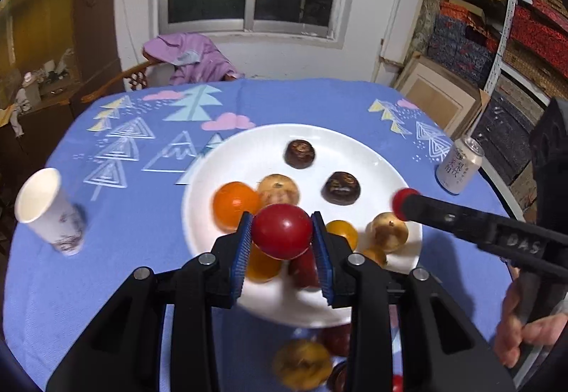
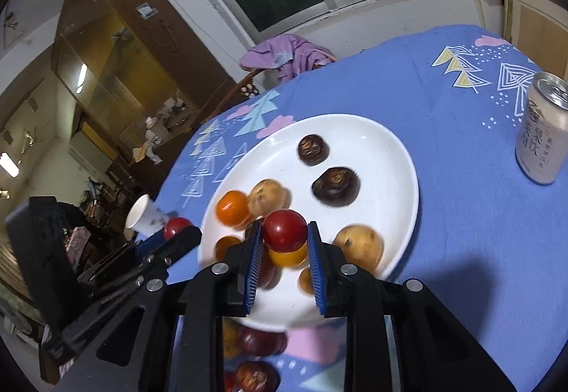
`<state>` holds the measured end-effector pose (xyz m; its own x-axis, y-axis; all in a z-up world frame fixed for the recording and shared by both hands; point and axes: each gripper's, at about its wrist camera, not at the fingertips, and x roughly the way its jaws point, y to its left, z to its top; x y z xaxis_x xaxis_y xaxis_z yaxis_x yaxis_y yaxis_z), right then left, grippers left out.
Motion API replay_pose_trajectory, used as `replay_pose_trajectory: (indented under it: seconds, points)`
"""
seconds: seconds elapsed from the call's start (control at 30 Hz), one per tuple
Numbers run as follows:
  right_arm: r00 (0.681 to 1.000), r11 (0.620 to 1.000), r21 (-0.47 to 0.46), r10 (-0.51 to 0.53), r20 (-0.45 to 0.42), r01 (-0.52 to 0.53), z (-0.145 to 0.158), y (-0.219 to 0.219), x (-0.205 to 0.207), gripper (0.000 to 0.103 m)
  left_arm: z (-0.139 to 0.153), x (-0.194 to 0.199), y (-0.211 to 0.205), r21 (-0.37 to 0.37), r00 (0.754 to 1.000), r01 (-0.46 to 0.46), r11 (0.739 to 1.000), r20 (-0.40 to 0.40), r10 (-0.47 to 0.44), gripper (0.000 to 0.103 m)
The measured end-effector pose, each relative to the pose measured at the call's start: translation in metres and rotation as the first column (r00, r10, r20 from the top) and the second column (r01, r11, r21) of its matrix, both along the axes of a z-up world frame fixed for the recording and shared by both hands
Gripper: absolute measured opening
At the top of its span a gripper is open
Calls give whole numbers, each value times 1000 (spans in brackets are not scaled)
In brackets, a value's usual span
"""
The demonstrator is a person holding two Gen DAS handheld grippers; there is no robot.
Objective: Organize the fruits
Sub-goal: 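Lower both tomatoes onto the white plate and open both grippers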
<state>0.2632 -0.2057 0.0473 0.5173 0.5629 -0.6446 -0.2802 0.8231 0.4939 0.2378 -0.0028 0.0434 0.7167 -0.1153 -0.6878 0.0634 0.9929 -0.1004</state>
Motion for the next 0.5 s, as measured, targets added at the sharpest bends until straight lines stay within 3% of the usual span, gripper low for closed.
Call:
replay_pose_trajectory:
  seconds: [0.17,0.27,0.33,0.37,0.43,0.5]
  points:
    - [999,998,-68,-20,-27,18,-23,-2,19,26,-20,34,-30,27,998,51,998,-45,-50,32]
    - [997,999,-30,-39,-64,37,-33,-12,29,26,-30,51,-41,31,996,65,997,-64,-63,33]
    - [997,999,-30,-40,-69,38,-34,-15,32,30,-33,58,-45,35,997,50,998,-58,-47,52]
    - [996,999,-20,-49,-73,47,-35,-18,33,31,-34,59,-44,29,998,36,999,-52,-34,55]
    - [995,998,24,-58,-86,60,-35,-24,34,45,-34,62,-39,0,998,25,1000,-54,-25,61]
    - [994,997,39,-65,-83,68,-31,-27,33,45,-32,61,-30,-27,998,15,1000,-55,-16,61]
